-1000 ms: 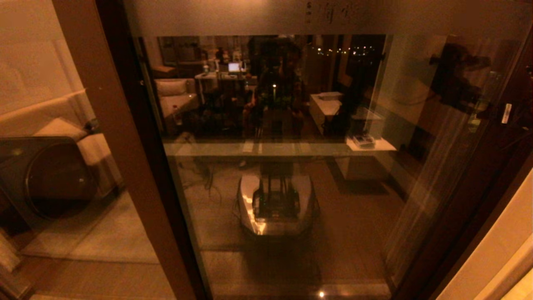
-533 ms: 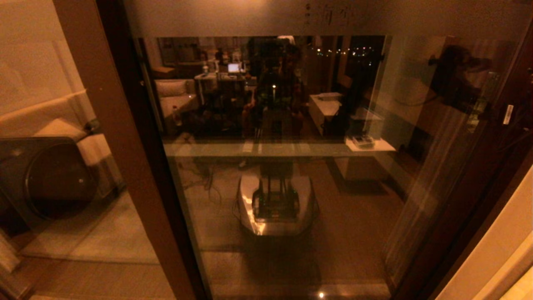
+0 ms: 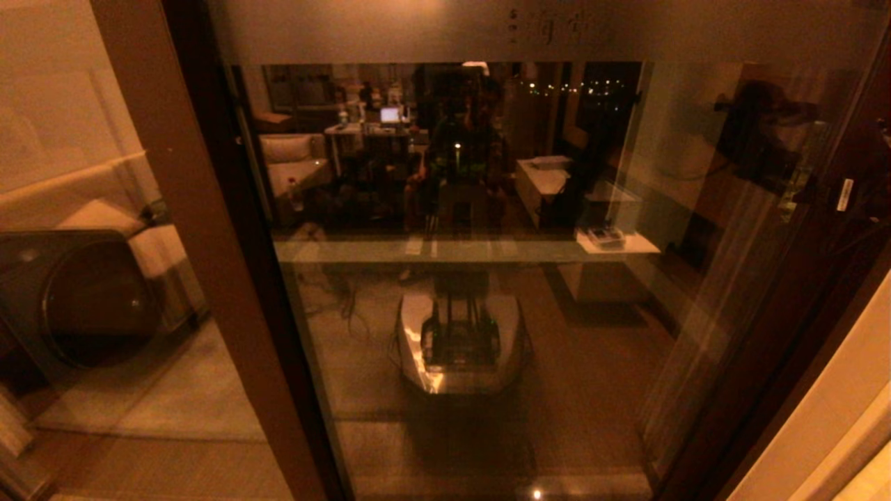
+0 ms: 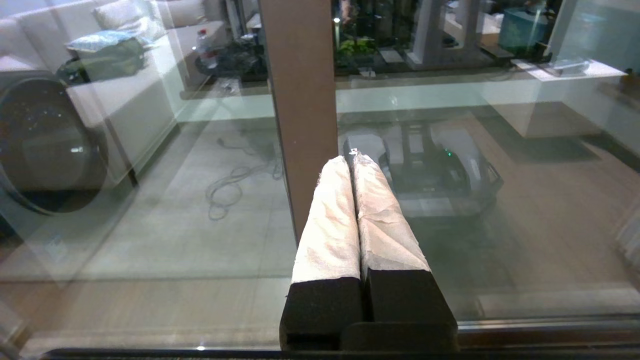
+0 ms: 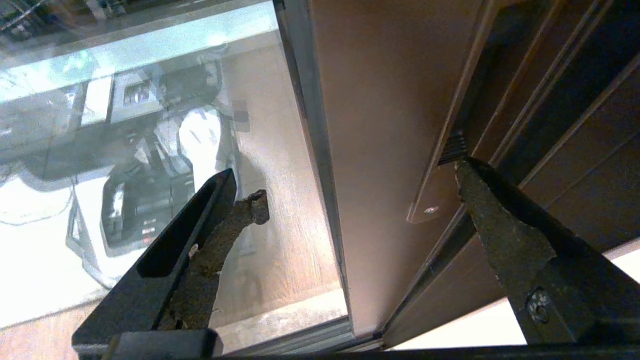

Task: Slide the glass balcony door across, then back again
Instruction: Close the slid door

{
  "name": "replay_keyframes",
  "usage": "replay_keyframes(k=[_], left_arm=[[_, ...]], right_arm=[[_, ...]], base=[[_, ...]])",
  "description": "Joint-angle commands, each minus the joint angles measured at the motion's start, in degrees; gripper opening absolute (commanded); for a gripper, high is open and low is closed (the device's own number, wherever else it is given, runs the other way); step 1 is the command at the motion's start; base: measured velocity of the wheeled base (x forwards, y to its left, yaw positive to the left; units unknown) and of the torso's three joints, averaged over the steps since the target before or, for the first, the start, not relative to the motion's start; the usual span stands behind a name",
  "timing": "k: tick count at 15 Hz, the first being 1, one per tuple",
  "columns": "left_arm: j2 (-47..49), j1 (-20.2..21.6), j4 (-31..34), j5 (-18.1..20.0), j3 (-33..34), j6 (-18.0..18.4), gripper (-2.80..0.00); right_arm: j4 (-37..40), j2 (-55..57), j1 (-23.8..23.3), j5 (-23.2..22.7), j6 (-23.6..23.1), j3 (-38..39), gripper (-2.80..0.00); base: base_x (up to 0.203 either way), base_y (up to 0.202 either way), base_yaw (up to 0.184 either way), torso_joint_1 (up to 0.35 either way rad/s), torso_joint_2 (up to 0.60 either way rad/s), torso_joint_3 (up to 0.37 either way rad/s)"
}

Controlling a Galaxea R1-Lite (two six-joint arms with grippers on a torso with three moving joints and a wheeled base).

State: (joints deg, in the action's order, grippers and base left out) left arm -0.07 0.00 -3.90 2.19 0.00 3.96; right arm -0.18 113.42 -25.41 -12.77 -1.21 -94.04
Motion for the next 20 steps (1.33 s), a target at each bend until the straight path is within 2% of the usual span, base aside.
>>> replay_keyframes(k=[1,15,18,20], left_arm=[[0.1,0.0,-0.1,0.0,1.8,0.0,-2.80],[0.1,0.0,-0.1,0.0,1.8,0.0,-2.80],[0.1,0.0,-0.1,0.0,1.8,0.0,-2.80],[0.1,0.0,-0.1,0.0,1.7,0.0,-2.80]], right_arm=[[-0.1,0.4,0.1,-0.2,0.0,0.1,0.00],[-1.1,-2.3,1.4,0.0,0.2,3.0,0.00],[-3.2,-2.3,-0.4,-0.2,0.2,3.1,0.00],[-5.9,-1.8,-3.0,-2.9,0.2,3.3,0.00]], base=[[0.000,0.000,0.000,0.000,0.00,0.000],[0.000,0.000,0.000,0.000,0.00,0.000],[0.000,0.000,0.000,0.000,0.00,0.000],[0.000,0.000,0.000,0.000,0.00,0.000]])
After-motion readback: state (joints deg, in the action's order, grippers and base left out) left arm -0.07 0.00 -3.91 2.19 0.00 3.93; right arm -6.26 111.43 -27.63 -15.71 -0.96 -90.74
